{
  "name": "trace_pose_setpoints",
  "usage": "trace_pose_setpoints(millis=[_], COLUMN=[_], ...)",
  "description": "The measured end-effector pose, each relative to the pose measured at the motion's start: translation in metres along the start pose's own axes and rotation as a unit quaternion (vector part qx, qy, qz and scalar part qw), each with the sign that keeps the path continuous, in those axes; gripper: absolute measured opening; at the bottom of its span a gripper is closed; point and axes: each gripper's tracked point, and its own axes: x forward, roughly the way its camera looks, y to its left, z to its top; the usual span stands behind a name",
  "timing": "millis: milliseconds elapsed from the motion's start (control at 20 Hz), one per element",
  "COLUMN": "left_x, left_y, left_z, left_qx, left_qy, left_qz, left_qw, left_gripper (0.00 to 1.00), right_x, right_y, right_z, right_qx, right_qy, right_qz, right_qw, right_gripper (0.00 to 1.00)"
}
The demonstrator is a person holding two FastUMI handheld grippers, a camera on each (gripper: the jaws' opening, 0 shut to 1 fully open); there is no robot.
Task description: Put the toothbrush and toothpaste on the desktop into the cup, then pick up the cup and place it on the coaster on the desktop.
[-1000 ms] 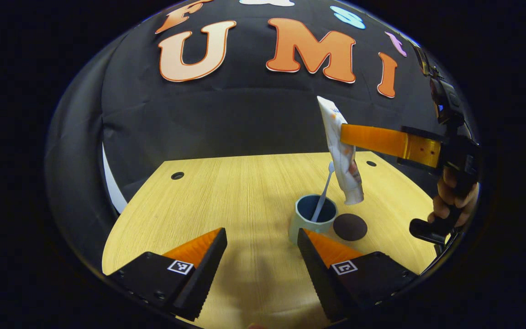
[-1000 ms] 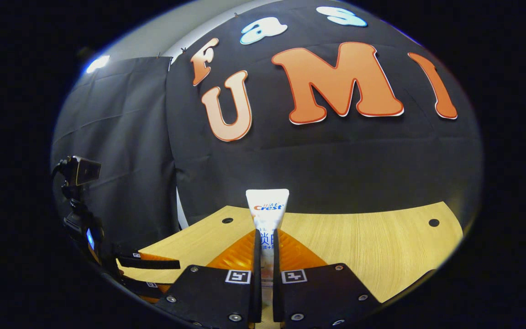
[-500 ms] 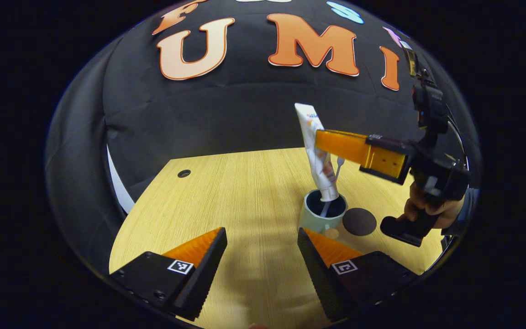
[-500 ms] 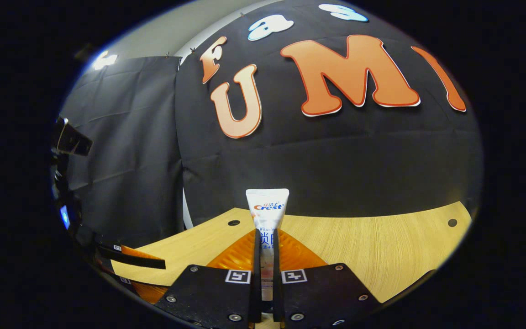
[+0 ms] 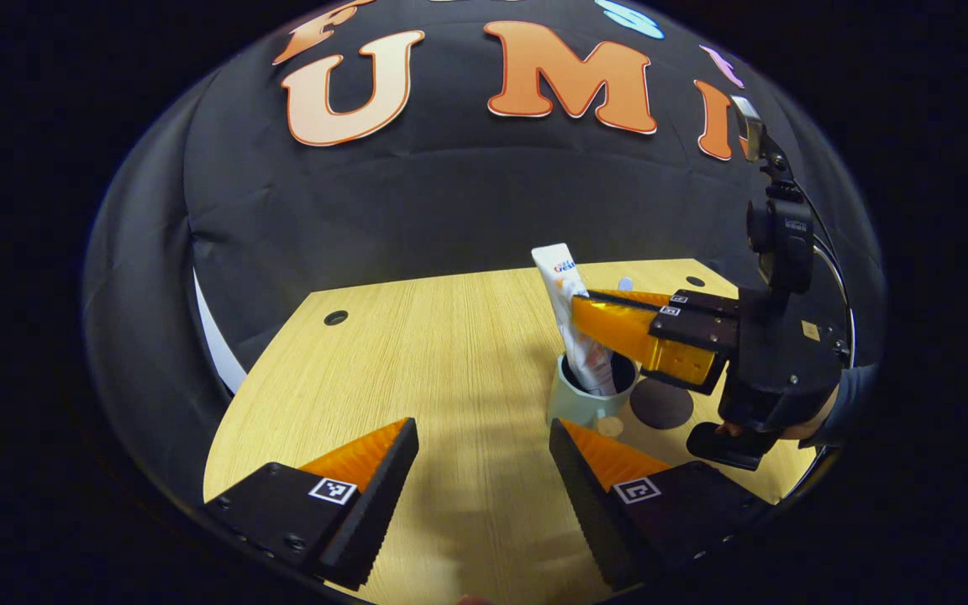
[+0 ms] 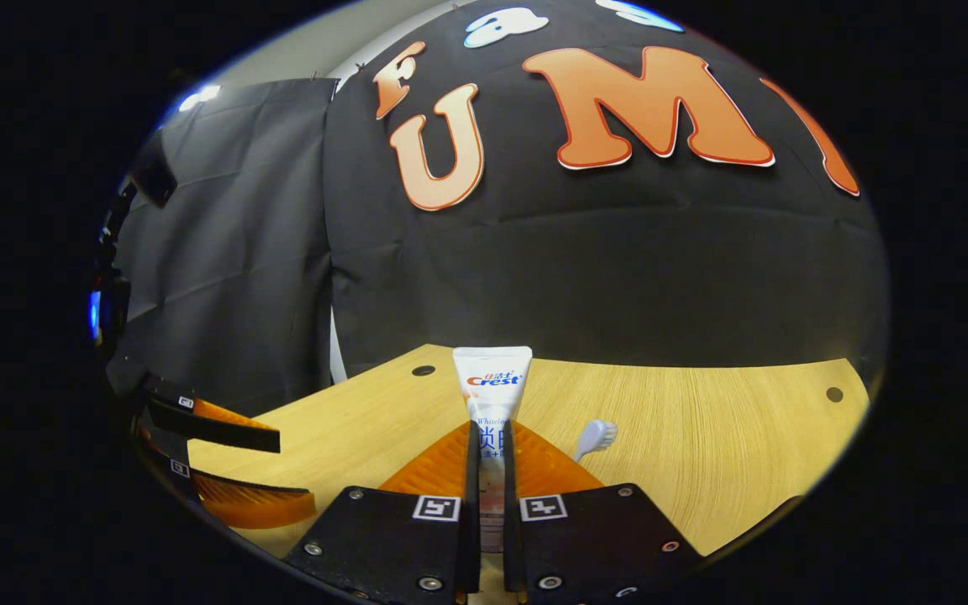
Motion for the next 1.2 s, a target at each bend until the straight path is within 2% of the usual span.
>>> trace_pose_setpoints(millis=[250,450,700,800,850,900,950,1150,1200], left_x=[0.001,0.002,0.007,0.009,0.012,0.015,0.017,0.027,0.031], left_y=[-0.005,-0.006,-0.014,-0.023,-0.027,-0.032,-0.037,-0.059,-0.064], left_z=[0.002,0.006,0.009,0.011,0.013,0.016,0.016,0.018,0.019], left_qx=[-0.007,-0.013,-0.019,-0.022,-0.023,-0.023,-0.023,-0.018,-0.016], left_qy=[-0.003,-0.008,-0.008,-0.006,-0.004,-0.001,0.001,0.019,0.026], left_qz=[-0.004,-0.006,-0.019,-0.03,-0.036,-0.042,-0.048,-0.073,-0.077], left_qw=[1.0,1.0,1.0,0.999,0.999,0.999,0.999,0.997,0.997], left_gripper=[0.95,0.95,0.95,0.95,0.95,0.94,0.94,0.95,0.95], right_x=[-0.012,-0.022,-0.041,-0.052,-0.058,-0.065,-0.072,-0.099,-0.105], right_y=[0.002,-0.003,-0.012,-0.019,-0.022,-0.026,-0.03,-0.049,-0.053], right_z=[-0.011,0.003,0.005,0.002,0.002,0.003,0.005,0.013,0.014], right_qx=[-0.002,0.007,0.01,0.013,0.015,0.014,0.01,0.004,0.005], right_qy=[0.034,0.026,0.047,0.061,0.067,0.071,0.071,0.072,0.073], right_qz=[-0.003,-0.014,-0.029,-0.041,-0.046,-0.052,-0.059,-0.09,-0.097], right_qw=[0.999,1.0,0.998,0.997,0.997,0.996,0.996,0.993,0.993], right_gripper=[0.14,0.15,0.15,0.17,0.22,0.17,0.32,0.59,0.63])
